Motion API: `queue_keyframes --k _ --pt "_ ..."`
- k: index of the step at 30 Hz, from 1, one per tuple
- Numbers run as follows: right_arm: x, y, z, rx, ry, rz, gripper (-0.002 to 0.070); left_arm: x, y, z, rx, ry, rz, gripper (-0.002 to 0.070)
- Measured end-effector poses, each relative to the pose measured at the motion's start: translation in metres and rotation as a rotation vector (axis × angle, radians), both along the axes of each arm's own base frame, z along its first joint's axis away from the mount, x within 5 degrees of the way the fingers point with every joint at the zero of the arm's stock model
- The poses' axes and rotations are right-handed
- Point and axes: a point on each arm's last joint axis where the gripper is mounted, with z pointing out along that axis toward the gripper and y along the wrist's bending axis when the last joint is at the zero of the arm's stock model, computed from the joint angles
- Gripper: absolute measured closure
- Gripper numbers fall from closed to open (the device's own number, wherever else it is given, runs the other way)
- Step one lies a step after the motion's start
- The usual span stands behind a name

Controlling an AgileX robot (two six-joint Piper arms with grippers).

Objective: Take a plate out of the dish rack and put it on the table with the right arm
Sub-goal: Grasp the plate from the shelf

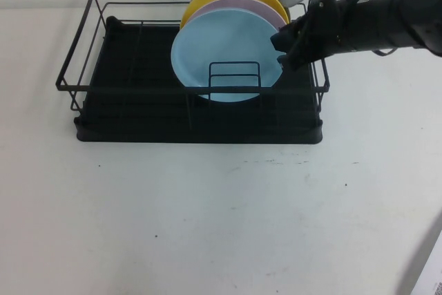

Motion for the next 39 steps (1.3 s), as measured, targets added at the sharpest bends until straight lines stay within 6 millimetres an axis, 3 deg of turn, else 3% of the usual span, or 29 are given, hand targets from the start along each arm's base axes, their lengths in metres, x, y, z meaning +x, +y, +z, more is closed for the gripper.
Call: queue_keyframes --k 4,8,22,39 --pt "0.008 0.011 -0.004 -0.06 -0.091 0.036 0.0444 0.0 0.0 0.0 0.0 0.0 0.0 0.0679" --pt "0.017 0.017 -0.007 -0.107 -0.167 0.042 0.0396 0.0 0.0 0.0 0.0 0.0 0.0 0.0679" --pt "0.051 0.028 -0.02 -0.117 -0.228 0.012 0.0395 0.0 0.0 0.0 0.0 0.0 0.0 0.0679" --pt "0.061 0.034 -0.034 -0.125 -0.221 0.009 0.0405 0.0 0.0 0.0 0.0 0.0 0.0 0.0679"
